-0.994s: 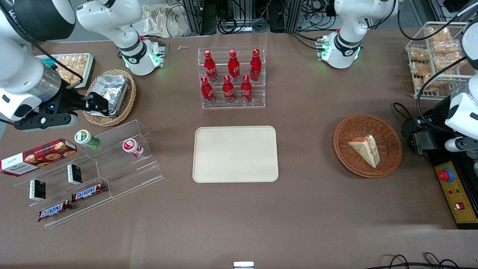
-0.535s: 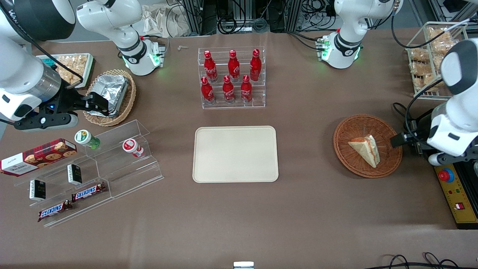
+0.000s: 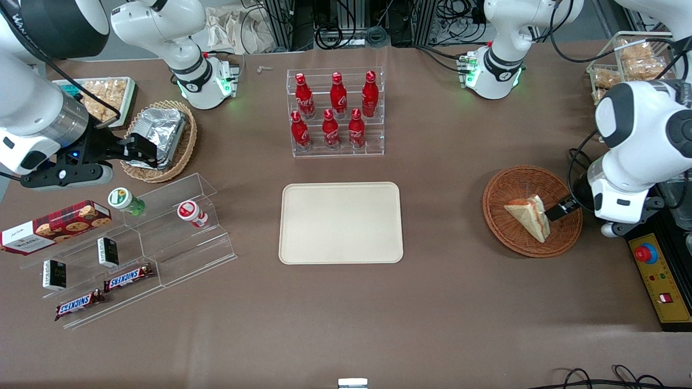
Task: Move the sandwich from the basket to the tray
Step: 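Move the left gripper over the wrapped sandwich in the wicker basket, then lower the open left gripper around the sandwich's edge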
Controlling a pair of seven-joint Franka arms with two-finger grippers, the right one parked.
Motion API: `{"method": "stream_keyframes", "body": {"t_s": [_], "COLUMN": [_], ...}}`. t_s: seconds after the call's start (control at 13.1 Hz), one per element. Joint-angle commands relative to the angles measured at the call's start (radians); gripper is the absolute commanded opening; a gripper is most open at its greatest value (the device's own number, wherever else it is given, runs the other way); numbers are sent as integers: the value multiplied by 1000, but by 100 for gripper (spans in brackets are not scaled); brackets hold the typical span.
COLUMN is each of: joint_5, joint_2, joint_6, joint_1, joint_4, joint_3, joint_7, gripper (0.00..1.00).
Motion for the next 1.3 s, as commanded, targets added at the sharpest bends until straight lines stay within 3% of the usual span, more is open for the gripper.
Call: {"method": "stream_keyframes", "body": {"t_s": [0.0,0.15,0.69,1.22], "joint_5": [8,-2,-100,-107], "joint_2": [-75,-80,-33,-3], "joint_6": [134,213,265,377], "joint_1": [15,16,38,38], "joint_4": [-163,-226,-245,-312], "joint_3": [1,2,2,2], "joint_7": [-28,-30,-31,-31], "gripper": [100,100,100,100]}}
